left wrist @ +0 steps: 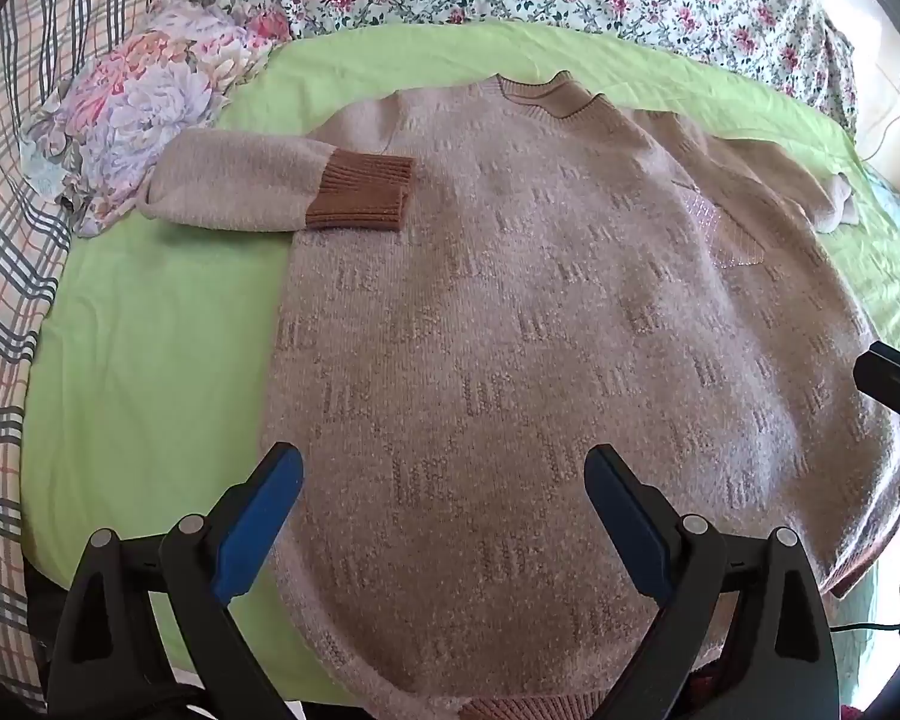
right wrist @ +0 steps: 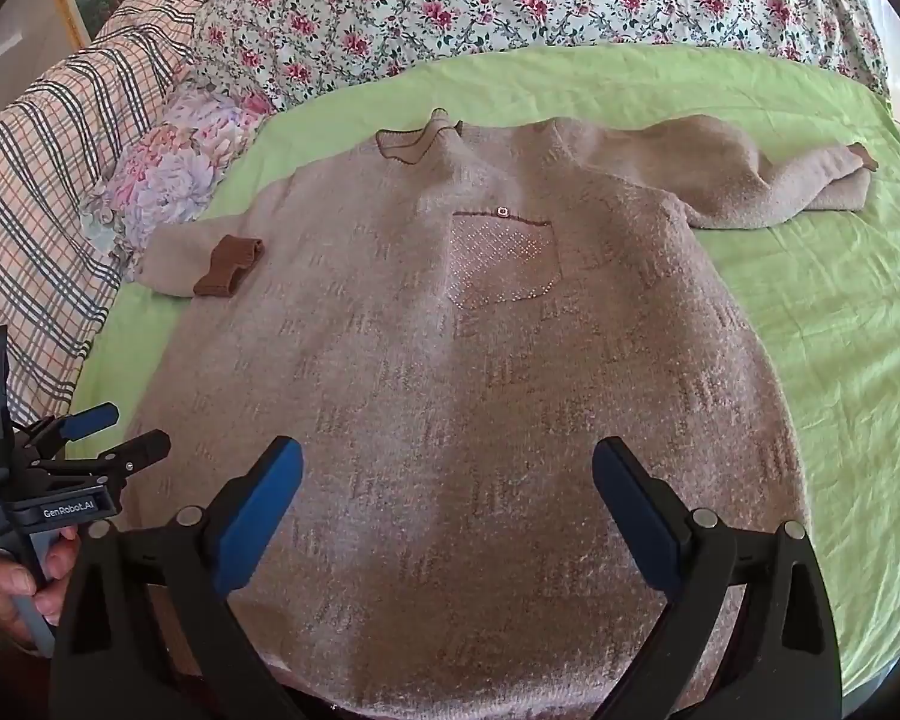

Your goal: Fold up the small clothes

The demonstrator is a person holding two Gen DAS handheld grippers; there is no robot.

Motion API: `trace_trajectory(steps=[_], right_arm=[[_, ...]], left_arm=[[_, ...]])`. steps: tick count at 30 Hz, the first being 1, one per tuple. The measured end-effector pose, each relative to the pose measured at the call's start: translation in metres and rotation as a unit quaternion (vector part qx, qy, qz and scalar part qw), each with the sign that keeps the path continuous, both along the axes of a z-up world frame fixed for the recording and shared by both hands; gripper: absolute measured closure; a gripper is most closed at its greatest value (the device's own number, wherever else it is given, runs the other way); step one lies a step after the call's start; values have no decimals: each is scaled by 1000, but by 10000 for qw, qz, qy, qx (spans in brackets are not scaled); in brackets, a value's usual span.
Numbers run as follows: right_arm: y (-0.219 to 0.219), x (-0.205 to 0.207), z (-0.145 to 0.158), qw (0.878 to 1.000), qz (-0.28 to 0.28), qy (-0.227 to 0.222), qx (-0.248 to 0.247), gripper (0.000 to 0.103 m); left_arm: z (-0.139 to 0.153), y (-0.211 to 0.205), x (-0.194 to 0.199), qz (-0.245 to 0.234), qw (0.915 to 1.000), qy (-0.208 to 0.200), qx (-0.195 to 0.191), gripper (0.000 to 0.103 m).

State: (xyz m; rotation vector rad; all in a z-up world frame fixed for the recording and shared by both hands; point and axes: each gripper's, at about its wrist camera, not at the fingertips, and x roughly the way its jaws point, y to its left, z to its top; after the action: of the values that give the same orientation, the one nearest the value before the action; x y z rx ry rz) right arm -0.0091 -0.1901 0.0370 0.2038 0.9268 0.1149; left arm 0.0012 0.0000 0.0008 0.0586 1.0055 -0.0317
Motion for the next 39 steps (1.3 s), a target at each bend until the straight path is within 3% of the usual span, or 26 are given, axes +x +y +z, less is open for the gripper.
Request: trace_trajectory(steps=[17, 21, 25, 31, 39], right_arm=[[-3, 9, -10, 10000, 9, -7, 89, 6], [1, 8, -18, 9999, 43, 122, -114, 6], [3, 10, -17, 9998, 62, -125, 140, 6], [6, 12, -18, 9996, 58, 112, -259, 6], [-2, 16, -15, 9999, 64, 83, 1, 6]], left_arm=[[7, -1, 0, -45, 9999, -107, -12, 7], [8, -1, 0, -71, 9997, -193, -100, 7], [11, -2, 1, -110, 9991, -372, -145, 7], [14, -6, 3, -181, 9988, -410, -171, 7], [12, -14, 9, -334, 9985, -314, -304, 7]])
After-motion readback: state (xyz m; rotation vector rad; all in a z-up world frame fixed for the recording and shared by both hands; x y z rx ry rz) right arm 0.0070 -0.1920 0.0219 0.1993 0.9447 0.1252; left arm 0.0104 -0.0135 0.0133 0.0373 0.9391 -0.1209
